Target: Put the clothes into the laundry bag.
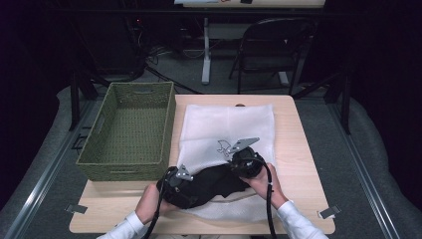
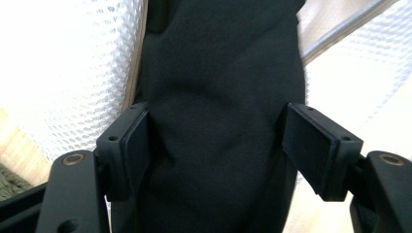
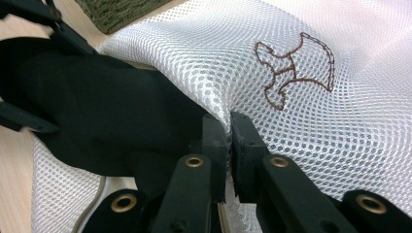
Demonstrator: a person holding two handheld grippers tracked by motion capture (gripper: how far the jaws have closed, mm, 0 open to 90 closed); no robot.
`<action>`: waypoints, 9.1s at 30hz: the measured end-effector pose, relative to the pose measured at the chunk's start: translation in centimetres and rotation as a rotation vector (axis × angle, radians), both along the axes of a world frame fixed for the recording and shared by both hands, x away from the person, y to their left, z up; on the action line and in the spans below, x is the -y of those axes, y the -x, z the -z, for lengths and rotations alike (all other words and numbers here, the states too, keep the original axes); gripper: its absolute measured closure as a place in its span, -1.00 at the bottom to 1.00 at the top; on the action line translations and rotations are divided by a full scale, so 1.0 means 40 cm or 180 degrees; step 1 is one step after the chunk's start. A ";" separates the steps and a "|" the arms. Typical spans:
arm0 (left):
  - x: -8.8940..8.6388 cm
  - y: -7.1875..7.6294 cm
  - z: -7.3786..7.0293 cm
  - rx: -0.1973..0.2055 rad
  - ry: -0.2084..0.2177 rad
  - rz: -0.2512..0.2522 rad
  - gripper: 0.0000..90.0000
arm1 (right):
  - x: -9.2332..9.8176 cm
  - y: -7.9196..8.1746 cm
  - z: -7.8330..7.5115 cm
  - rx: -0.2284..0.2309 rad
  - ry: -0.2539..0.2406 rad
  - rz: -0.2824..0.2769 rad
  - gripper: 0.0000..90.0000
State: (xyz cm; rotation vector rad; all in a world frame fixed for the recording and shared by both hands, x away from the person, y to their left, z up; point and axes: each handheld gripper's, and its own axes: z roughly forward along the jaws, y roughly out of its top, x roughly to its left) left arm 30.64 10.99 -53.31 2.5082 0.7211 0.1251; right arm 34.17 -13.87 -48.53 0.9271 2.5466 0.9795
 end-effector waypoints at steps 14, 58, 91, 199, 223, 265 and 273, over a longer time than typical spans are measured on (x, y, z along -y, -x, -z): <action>-0.013 -0.010 0.026 -0.0182 0.0368 0.0048 0.37 | -0.007 0.006 -0.003 0.0006 0.0015 -0.0008 0.93; 0.103 -0.088 0.006 0.0005 0.0644 -0.0281 0.35 | -0.023 0.014 -0.019 -0.0007 -0.0087 -0.0111 0.93; 0.022 -0.022 0.024 -0.0170 0.0162 0.0090 -0.39 | -0.008 0.000 -0.016 0.0014 -0.0068 -0.0061 0.92; 0.127 -0.169 0.062 0.0543 0.0667 -0.0780 0.34 | 0.030 -0.022 -0.034 -0.0176 -0.0324 0.0010 0.91; 0.096 -0.097 0.049 0.0646 0.0580 -0.0510 0.64 | 0.046 -0.034 -0.026 -0.0278 -0.0325 0.0066 0.90; 0.108 -0.098 -0.030 0.1231 0.0464 -0.0350 0.12 | 0.069 -0.039 -0.014 -0.0496 -0.0252 0.0045 0.82; 0.130 -0.103 -0.004 0.1305 0.0393 -0.0237 0.73 | 0.067 -0.038 -0.008 -0.0513 -0.0182 0.0059 0.81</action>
